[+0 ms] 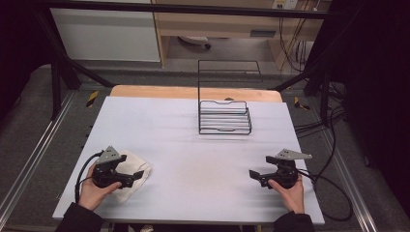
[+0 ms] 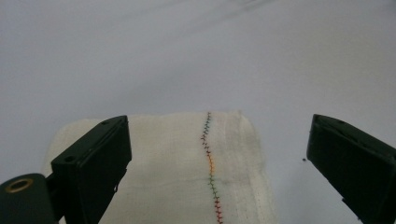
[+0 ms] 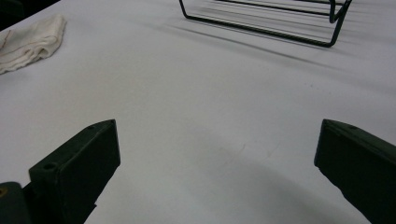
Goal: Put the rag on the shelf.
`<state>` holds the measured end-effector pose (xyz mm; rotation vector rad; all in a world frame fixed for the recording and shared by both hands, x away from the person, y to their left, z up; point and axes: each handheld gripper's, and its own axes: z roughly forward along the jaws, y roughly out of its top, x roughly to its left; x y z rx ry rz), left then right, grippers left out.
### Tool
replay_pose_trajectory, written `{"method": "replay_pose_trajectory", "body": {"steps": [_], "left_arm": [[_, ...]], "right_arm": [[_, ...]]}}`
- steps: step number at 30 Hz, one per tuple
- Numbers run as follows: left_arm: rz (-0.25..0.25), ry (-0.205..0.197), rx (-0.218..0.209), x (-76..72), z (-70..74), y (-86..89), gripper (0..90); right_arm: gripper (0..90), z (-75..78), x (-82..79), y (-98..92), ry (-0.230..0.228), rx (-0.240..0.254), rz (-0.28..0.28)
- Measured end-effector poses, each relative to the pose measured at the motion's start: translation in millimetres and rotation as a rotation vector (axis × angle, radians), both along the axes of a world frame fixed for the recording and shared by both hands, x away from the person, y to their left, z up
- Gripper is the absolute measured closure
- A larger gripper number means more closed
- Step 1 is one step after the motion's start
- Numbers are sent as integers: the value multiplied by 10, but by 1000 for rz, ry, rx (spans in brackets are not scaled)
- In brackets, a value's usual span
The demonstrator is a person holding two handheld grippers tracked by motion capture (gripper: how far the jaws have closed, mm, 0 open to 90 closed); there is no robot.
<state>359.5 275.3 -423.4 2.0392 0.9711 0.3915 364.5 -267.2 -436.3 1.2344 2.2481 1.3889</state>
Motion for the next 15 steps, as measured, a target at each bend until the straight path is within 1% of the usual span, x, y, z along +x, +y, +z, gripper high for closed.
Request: {"method": "replay_pose_trajectory", "body": {"steps": [2,5,7,9,12,15], "left_arm": [[-6,4,5,0,-8,-42,72],[-9,10,12,3,-16,-87,80],[-19,14,25,8,-21,-154,92],[-18,14,26,7,-21,-179,112],[-23,5,32,8,-7,-265,174],[-22,12,32,11,-12,-305,246]], "right_arm": [[8,-2,0,5,3,2,0],[8,-8,8,9,5,-7,5],[8,-14,8,14,3,-11,5],[9,-14,6,17,4,-8,4],[9,-16,8,17,5,-12,4],[9,-18,9,19,7,-14,4]]}}
